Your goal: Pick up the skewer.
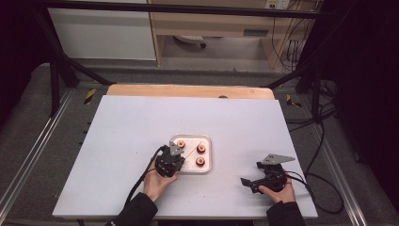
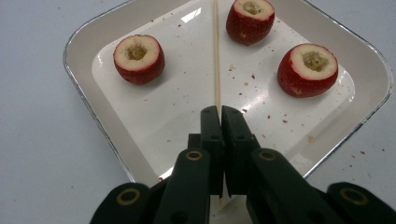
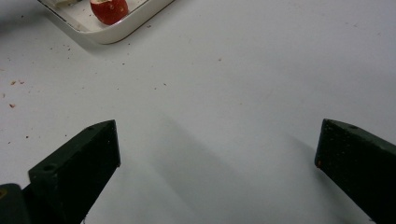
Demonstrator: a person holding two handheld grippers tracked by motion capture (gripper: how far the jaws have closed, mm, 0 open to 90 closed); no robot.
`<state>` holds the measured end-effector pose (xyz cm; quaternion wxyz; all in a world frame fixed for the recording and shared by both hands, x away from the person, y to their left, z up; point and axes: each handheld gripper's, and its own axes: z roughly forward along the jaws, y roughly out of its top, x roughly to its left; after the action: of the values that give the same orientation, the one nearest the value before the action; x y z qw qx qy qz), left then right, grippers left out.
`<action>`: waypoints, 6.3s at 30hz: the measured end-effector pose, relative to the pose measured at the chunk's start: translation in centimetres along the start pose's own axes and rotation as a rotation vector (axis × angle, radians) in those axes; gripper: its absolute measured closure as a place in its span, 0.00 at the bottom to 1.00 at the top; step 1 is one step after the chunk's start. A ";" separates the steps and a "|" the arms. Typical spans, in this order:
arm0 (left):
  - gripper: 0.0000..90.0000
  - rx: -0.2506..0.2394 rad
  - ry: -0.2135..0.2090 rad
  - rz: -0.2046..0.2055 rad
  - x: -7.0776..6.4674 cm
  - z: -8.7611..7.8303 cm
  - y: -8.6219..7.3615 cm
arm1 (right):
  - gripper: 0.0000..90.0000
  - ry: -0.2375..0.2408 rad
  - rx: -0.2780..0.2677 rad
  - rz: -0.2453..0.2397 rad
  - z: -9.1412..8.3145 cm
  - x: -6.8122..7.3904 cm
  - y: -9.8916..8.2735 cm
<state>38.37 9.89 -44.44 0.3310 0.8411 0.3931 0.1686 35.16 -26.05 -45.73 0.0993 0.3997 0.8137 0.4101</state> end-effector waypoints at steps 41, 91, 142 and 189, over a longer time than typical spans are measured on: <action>0.99 -0.088 -0.094 0.016 0.5 -3.5 0.1 | 0.01 -0.010 -0.003 -0.022 0.1 0.4 0.3; 0.99 -0.008 -0.220 0.222 -3.9 -4.3 1.5 | 0.08 -0.158 0.072 -0.484 1.3 6.1 3.8; 0.99 0.126 -0.311 0.378 -8.8 -1.7 5.2 | 0.86 -0.104 0.159 -1.221 3.0 8.7 4.3; 0.98 0.432 -0.302 0.375 -7.9 0.2 6.8 | 0.99 -0.179 0.251 -1.547 4.0 10.7 5.3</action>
<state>37.20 0.52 -40.10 0.1627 0.9652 0.2046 0.0124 33.12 -14.03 -42.56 0.3758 -0.2404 0.8899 0.0958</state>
